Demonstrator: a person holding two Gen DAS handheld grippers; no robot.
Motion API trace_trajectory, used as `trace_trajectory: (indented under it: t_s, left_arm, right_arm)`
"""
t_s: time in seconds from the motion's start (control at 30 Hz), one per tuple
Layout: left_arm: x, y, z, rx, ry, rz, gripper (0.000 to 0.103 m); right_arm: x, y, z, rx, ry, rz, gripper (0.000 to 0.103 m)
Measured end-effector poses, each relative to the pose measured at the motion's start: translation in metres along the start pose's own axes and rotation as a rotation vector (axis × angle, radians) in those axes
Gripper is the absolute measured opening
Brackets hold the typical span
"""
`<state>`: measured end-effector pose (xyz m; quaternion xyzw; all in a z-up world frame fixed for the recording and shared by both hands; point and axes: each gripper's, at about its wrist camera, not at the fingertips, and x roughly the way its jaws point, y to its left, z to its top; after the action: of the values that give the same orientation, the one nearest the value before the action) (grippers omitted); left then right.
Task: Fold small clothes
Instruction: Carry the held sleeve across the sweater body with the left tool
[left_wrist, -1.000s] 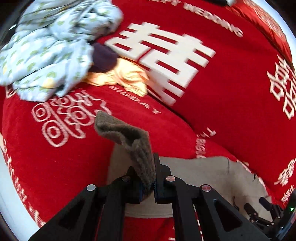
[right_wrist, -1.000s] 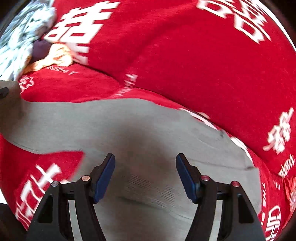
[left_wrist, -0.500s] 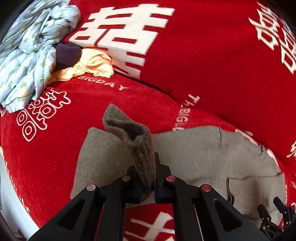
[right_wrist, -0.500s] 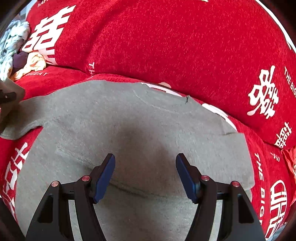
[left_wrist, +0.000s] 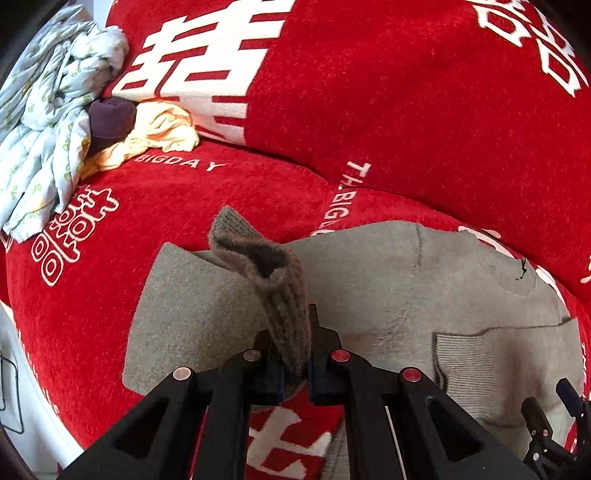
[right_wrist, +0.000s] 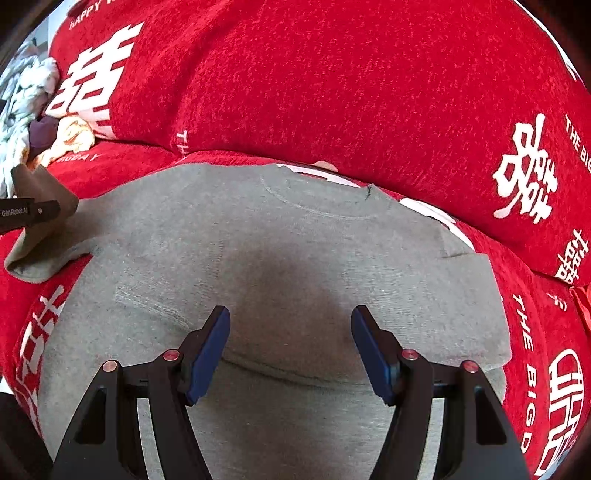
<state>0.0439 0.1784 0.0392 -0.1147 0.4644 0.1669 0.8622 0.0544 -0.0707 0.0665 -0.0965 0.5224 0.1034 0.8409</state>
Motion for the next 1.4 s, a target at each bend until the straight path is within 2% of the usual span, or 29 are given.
trace_trajectory:
  t_s: [0.7, 1.03, 1.4]
  left_arm:
    - [-0.010, -0.110, -0.004, 0.144, -0.005, -0.022, 0.009]
    - [-0.015, -0.146, 0.000, 0.174, -0.011, -0.028, 0.009]
    - [-0.034, -0.194, 0.003, 0.223, -0.031, -0.070, 0.009]
  right_arm:
    - [-0.003, -0.069, -0.007, 0.097, -0.024, -0.011, 0.071]
    - [0.002, -0.099, -0.015, 0.136, -0.028, -0.021, 0.071]
    - [-0.001, -0.129, -0.018, 0.178, -0.038, -0.026, 0.071]
